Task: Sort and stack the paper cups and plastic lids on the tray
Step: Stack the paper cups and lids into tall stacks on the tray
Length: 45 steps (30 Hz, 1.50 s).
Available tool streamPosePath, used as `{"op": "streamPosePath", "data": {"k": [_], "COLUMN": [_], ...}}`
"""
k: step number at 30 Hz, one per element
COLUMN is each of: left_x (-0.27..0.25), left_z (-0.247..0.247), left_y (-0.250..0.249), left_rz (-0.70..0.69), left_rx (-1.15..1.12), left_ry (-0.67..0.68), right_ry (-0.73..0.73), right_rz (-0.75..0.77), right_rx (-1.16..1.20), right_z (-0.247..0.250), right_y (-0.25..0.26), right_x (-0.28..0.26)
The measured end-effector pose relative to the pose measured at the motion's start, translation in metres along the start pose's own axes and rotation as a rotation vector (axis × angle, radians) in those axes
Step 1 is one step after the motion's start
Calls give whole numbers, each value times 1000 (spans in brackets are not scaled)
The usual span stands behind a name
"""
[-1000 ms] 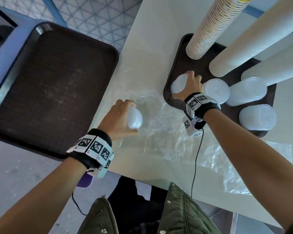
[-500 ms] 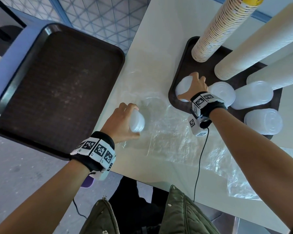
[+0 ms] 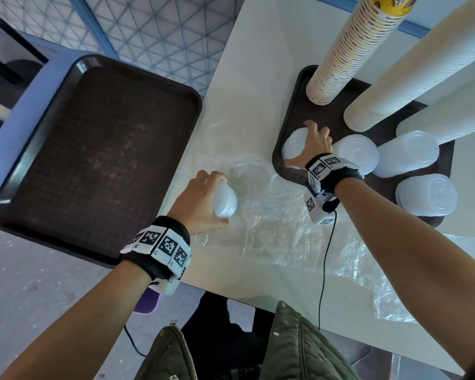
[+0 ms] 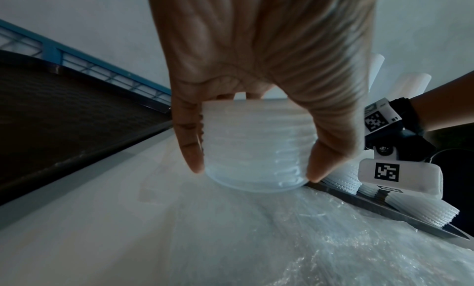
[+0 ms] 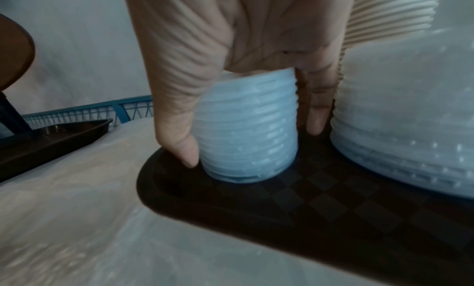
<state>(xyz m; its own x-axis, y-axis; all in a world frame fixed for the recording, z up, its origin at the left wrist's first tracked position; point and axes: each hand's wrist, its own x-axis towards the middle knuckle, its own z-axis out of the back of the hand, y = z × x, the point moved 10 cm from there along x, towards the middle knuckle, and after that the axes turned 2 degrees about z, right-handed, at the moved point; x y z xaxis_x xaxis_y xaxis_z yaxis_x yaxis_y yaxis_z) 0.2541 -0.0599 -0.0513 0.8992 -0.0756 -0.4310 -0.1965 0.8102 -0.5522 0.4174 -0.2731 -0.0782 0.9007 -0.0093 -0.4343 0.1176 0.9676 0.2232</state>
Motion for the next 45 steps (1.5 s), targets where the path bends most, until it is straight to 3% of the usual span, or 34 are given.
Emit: {"op": "streamPosePath", "data": {"k": [6,11,15,18,27,35,45], "left_x": [8,33,59,81,138,152,150], "left_z": [3,12,20,23,5,-22,-30], "left_y": [-11,-39,-75,-108,-185,-191,-188], "left_rz": [-37,-68,-88,-135,-209,-191,-169], "left_rx": [8,15,33,77,340,482,535], "left_ry": [10,5,-33,-60,0,86,44], "right_ry": [-118,-314,-285,-220,5,-8,-45], "right_rz": [103,291,364,308,249,294,302], "right_rx": [-41,102,129,78,-115,-145,-137], "right_z": [22,41,2,-35,-92,-93,-92], "right_y": [14,14,-24,-58,-89,-91,-90], "right_x": [-25,-87,-139,-161,-170,-165,-165]}}
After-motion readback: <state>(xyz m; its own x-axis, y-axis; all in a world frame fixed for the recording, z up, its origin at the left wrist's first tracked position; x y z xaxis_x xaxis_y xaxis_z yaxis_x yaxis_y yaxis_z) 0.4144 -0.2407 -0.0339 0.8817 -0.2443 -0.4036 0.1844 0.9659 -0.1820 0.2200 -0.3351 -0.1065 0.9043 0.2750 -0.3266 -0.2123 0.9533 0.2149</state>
